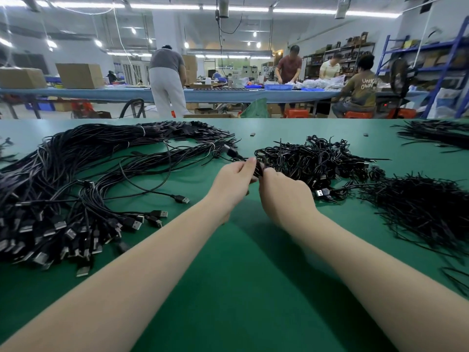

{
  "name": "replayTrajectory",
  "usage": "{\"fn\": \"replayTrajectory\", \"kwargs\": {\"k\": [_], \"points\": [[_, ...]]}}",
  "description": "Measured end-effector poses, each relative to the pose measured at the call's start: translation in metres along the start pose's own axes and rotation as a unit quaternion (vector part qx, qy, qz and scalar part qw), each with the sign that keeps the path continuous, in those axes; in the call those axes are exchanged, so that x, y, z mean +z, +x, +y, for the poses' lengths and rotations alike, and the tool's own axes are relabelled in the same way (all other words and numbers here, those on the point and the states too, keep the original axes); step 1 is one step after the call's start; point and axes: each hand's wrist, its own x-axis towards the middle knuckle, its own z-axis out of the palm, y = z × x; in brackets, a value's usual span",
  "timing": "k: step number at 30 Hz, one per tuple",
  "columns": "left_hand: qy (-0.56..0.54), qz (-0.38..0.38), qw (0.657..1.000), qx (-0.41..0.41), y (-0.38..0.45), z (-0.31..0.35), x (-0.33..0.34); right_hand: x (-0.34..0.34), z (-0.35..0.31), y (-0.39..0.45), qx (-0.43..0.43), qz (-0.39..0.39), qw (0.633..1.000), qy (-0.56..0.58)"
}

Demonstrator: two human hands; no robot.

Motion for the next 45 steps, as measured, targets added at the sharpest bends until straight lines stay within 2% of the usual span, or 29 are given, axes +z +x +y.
{"fn": "replayTrajectory", "kwargs": {"k": [2, 3, 4, 6, 8, 10, 11, 12, 16, 18, 20, 23, 24, 25, 27, 29, 30, 32, 35, 36, 37, 41, 45], "points": [[0.138, 0.022, 0.989, 0.040, -0.001, -0.011, -0.007, 0.010, 0.019, -0.001, -0.001, -0.027, 1.000, -0.009], [0.245, 0.054, 0.963, 0.096, -0.002, -0.017, -0.011, 0.014, 0.028, -0.002, -0.006, -0.038, 0.999, -0.016], [0.347, 0.085, 0.919, 0.165, -0.003, -0.023, -0.016, 0.017, 0.036, -0.002, -0.007, -0.045, 0.999, -0.009], [0.466, 0.090, 0.835, 0.277, -0.006, -0.034, -0.019, 0.020, 0.042, 0.000, -0.023, -0.052, 0.998, 0.018], [0.544, 0.059, 0.773, 0.320, -0.004, -0.039, -0.020, 0.021, 0.038, 0.001, -0.073, -0.043, 0.996, 0.023], [0.614, 0.051, 0.691, 0.378, -0.003, -0.038, -0.020, 0.019, 0.033, 0.001, -0.130, -0.048, 0.990, 0.019], [0.625, 0.051, 0.666, 0.404, -0.002, -0.036, -0.021, 0.018, 0.031, 0.000, -0.141, -0.068, 0.987, 0.023], [0.629, 0.048, 0.652, 0.420, -0.002, -0.035, -0.021, 0.018, 0.029, 0.000, -0.142, -0.097, 0.985, 0.029], [0.639, 0.043, 0.642, 0.422, 0.000, -0.033, -0.017, 0.009, 0.027, 0.009, -0.152, -0.164, 0.975, 0.005], [0.657, 0.067, 0.622, 0.420, 0.000, -0.032, -0.011, -0.003, 0.033, 0.011, -0.205, -0.126, 0.968, -0.069], [0.667, 0.079, 0.612, 0.418, -0.001, -0.030, -0.006, -0.015, 0.045, 0.012, -0.290, -0.034, 0.938, -0.189], [0.646, 0.079, 0.647, 0.397, -0.007, -0.028, 0.004, -0.031, 0.059, 0.012, -0.348, 0.086, 0.882, -0.307], [0.633, 0.074, 0.677, 0.368, -0.010, -0.030, 0.007, -0.035, 0.062, 0.013, -0.350, 0.081, 0.877, -0.319], [0.609, 0.067, 0.724, 0.316, -0.009, -0.035, 0.008, -0.039, 0.068, 0.015, -0.343, 0.060, 0.882, -0.318], [0.524, 0.044, 0.825, 0.207, -0.007, -0.043, 0.005, -0.053, 0.084, 0.022, -0.251, 0.032, 0.917, -0.308], [0.453, 0.044, 0.877, 0.155, -0.004, -0.048, 0.000, -0.072, 0.111, 0.029, -0.095, 0.059, 0.950, -0.291], [0.437, 0.044, 0.886, 0.148, -0.003, -0.049, -0.001, -0.079, 0.128, 0.030, -0.026, 0.052, 0.959, -0.277], [0.414, 0.038, 0.899, 0.140, -0.002, -0.048, -0.001, -0.089, 0.163, 0.025, 0.090, -0.044, 0.960, -0.262], [0.401, 0.029, 0.907, 0.123, 0.000, -0.048, 0.000, -0.085, 0.201, 0.006, 0.202, -0.245, 0.913, -0.257], [0.396, 0.023, 0.911, 0.117, 0.001, -0.048, 0.000, -0.081, 0.209, -0.003, 0.218, -0.276, 0.901, -0.254], [0.390, 0.017, 0.914, 0.111, 0.001, -0.048, -0.001, -0.078, 0.214, -0.012, 0.222, -0.273, 0.903, -0.247], [0.365, -0.007, 0.927, 0.089, 0.001, -0.045, -0.002, -0.069, 0.218, -0.028, 0.194, -0.182, 0.931, -0.251], [0.305, -0.029, 0.950, 0.065, 0.000, -0.041, -0.008, -0.071, 0.213, -0.026, 0.196, -0.202, 0.923, -0.263]]}}
